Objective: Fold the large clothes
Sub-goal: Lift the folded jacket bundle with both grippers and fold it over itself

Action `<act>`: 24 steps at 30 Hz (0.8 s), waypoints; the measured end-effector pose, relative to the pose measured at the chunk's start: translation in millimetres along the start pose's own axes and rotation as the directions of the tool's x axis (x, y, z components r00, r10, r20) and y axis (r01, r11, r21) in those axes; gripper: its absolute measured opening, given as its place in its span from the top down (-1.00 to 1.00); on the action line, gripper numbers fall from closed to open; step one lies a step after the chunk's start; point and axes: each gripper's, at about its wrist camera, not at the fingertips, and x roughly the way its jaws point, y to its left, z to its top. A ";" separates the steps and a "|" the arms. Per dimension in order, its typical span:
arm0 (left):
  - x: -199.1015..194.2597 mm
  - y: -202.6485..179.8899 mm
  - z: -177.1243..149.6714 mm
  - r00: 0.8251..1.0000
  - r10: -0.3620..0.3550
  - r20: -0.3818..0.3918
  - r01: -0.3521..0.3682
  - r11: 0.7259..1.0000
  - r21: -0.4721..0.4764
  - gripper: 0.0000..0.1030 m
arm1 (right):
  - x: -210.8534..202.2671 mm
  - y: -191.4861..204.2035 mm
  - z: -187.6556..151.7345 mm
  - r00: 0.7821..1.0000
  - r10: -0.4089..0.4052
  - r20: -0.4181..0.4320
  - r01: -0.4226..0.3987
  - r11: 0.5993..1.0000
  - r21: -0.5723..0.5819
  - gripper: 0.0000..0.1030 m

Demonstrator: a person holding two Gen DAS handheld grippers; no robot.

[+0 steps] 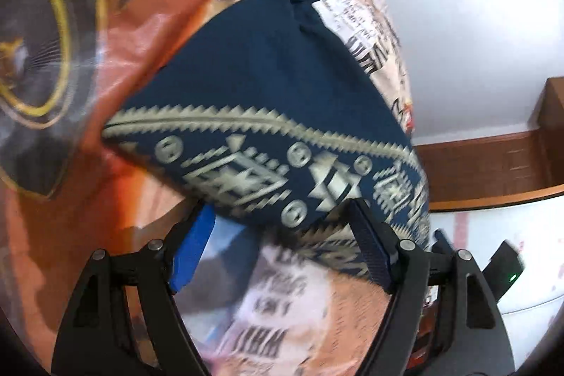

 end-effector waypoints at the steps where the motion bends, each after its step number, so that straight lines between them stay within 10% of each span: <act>1: 4.5 -2.2 2.0 1.000 -0.011 -0.001 0.011 1.000 -0.004 -0.50 | 1.0 -0.9 -1.7 1.000 -0.002 -0.002 0.002 1.000 -0.002 -0.62; 17: 42.3 7.2 60.1 0.987 0.022 0.162 -0.005 0.994 -0.106 -0.52 | 33.5 -7.5 5.4 0.998 -0.004 -0.068 0.004 1.000 0.000 -0.63; 21: 47.3 -10.9 68.6 0.962 0.200 0.187 -0.207 0.978 0.018 0.39 | 41.5 -14.4 4.0 0.994 0.030 -0.107 -0.027 0.999 0.030 -0.64; 24: 35.7 -30.6 63.5 0.936 0.241 0.257 -0.277 0.954 0.116 0.57 | 31.8 -14.9 9.4 0.997 0.023 -0.068 -0.021 0.999 0.031 -0.64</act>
